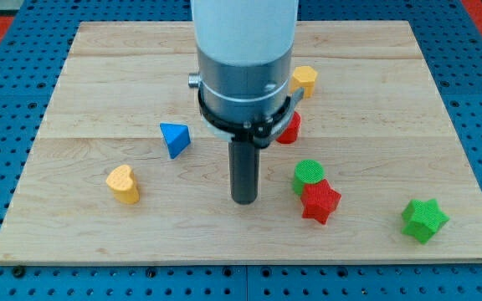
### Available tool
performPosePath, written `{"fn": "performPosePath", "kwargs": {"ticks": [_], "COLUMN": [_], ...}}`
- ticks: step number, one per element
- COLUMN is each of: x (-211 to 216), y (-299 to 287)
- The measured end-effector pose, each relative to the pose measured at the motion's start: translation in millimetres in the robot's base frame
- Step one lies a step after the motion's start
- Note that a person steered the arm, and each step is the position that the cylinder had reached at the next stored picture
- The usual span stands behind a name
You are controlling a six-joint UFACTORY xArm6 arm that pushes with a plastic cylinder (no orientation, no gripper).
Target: Move the arm towards the bottom right corner of the board
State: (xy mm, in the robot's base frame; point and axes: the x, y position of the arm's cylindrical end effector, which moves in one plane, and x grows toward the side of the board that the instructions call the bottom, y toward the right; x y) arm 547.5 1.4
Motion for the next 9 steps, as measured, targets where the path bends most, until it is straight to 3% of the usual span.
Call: {"fn": "performPosePath", "kwargs": {"ticks": [3,5,9], "x": [3.2,3.2,-33.8], "y": [123.8,72.5,136.0]}}
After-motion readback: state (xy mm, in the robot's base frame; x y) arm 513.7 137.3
